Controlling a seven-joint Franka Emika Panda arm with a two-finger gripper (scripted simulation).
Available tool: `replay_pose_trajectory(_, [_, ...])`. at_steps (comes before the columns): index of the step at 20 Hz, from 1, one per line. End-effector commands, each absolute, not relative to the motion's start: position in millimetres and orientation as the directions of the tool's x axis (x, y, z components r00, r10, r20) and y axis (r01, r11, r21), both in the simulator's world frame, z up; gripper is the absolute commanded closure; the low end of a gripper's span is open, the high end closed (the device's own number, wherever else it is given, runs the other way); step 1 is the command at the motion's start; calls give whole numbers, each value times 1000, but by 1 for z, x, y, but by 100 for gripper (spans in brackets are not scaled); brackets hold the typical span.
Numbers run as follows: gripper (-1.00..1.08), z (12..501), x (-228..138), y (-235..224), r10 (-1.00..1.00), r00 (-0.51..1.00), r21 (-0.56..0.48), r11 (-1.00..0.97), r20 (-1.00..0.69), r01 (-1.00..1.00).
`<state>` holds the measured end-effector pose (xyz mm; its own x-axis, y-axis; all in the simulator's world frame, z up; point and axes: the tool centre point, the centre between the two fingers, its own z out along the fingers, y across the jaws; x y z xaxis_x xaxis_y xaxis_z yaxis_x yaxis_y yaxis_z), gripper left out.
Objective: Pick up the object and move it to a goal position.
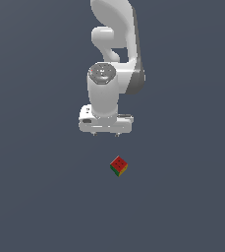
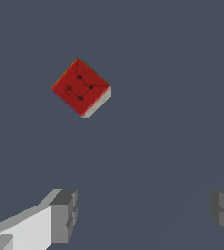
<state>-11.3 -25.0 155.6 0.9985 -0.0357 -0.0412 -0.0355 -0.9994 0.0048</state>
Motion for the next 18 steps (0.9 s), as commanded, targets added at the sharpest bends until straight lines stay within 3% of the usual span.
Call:
replay_pose_trajectory(1, [-92, 156, -11, -25, -36, 999, 5, -999, -41, -35])
replay_pose_trajectory(18, [-92, 154, -11, -2, 18, 998, 10, -1000, -60, 18])
